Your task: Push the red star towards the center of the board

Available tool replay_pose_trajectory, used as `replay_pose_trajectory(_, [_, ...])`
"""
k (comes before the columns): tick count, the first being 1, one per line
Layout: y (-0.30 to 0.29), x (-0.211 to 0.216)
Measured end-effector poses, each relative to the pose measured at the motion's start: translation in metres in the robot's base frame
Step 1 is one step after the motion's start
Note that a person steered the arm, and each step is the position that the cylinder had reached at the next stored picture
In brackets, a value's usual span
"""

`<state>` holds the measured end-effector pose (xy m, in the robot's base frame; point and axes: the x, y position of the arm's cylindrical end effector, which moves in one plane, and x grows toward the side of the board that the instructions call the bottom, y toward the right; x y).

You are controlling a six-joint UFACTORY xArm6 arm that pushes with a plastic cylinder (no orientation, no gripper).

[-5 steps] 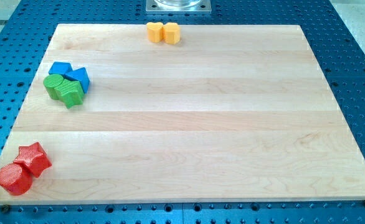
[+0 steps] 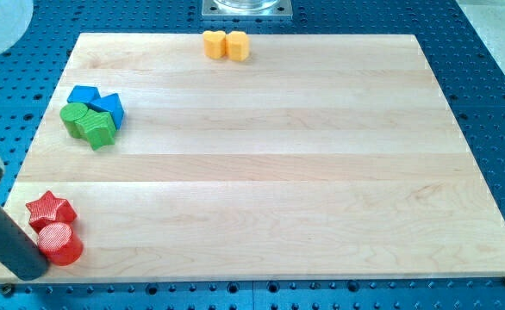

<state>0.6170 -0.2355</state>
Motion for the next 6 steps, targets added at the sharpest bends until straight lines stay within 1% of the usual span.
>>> replay_pose_trajectory(1, [-0.015,-0.007])
replay_pose_trajectory(2, [-0.035,-0.049])
replay_pose_trajectory(3, [-0.036,-0.08])
replay_pose_trajectory(4, [-0.038,-0.091])
replay_pose_trajectory(6, [-0.069,-0.068])
